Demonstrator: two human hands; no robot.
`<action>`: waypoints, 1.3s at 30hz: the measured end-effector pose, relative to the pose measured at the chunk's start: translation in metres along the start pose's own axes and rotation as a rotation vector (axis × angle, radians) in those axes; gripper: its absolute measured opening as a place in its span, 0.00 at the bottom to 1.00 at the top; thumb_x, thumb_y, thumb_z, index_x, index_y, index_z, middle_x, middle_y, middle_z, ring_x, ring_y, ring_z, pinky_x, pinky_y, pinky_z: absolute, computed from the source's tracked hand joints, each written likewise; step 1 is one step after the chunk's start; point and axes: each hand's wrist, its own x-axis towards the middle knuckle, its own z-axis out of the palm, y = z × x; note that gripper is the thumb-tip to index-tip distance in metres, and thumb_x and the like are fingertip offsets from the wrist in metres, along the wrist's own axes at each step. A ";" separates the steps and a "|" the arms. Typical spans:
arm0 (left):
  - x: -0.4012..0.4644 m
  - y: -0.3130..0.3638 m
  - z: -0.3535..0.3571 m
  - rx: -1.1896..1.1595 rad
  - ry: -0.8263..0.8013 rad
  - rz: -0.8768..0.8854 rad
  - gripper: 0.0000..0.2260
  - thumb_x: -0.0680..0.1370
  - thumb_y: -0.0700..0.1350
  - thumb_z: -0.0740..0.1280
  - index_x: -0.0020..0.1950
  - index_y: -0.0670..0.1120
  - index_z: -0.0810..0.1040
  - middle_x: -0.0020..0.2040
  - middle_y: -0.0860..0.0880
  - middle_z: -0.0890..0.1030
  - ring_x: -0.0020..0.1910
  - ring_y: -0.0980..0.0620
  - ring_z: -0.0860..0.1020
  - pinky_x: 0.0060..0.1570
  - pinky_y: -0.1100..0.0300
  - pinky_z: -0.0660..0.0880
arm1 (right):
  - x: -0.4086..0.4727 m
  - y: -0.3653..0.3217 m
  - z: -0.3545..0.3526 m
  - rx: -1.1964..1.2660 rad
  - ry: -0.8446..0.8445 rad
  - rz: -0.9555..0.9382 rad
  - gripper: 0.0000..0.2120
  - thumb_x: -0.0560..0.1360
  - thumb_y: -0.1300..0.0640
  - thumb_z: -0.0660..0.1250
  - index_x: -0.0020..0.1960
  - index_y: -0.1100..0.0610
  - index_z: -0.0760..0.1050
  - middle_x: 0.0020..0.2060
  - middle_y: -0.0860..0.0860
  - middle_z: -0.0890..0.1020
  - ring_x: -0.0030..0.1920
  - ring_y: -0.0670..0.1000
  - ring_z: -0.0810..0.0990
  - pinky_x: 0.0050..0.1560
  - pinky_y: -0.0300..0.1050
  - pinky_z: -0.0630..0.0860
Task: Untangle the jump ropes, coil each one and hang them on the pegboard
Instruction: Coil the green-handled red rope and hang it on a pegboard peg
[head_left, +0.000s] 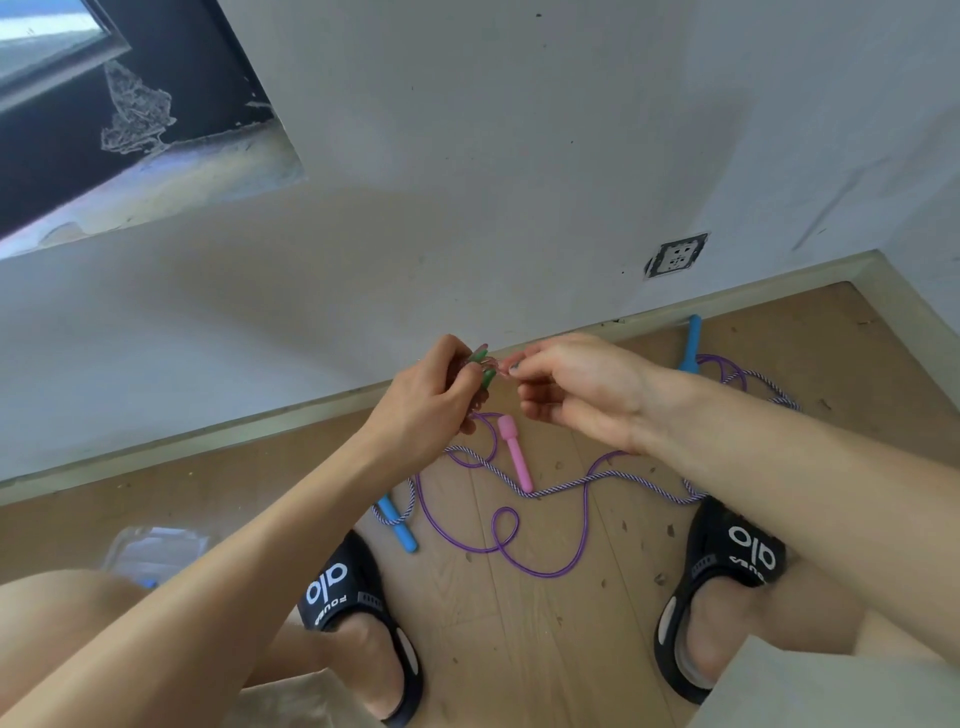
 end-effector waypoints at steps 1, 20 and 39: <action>0.001 0.001 -0.001 0.022 -0.001 0.004 0.06 0.83 0.47 0.58 0.51 0.47 0.72 0.38 0.52 0.81 0.34 0.48 0.83 0.44 0.47 0.81 | 0.002 0.001 0.001 -0.018 0.012 -0.041 0.05 0.78 0.68 0.63 0.51 0.62 0.77 0.40 0.54 0.76 0.34 0.46 0.73 0.36 0.39 0.73; 0.003 0.008 0.003 -0.145 -0.167 -0.033 0.11 0.84 0.48 0.57 0.47 0.44 0.73 0.33 0.48 0.80 0.30 0.47 0.74 0.30 0.52 0.72 | -0.002 -0.026 -0.002 -0.495 0.035 -0.363 0.19 0.82 0.56 0.58 0.34 0.56 0.72 0.34 0.52 0.76 0.39 0.49 0.73 0.45 0.45 0.69; -0.012 0.047 -0.012 -0.022 -0.140 0.339 0.05 0.77 0.40 0.59 0.51 0.49 0.71 0.41 0.52 0.83 0.43 0.43 0.81 0.49 0.44 0.79 | -0.030 -0.048 0.006 -0.430 0.034 -0.496 0.17 0.82 0.55 0.61 0.36 0.57 0.75 0.28 0.49 0.73 0.27 0.43 0.68 0.38 0.39 0.67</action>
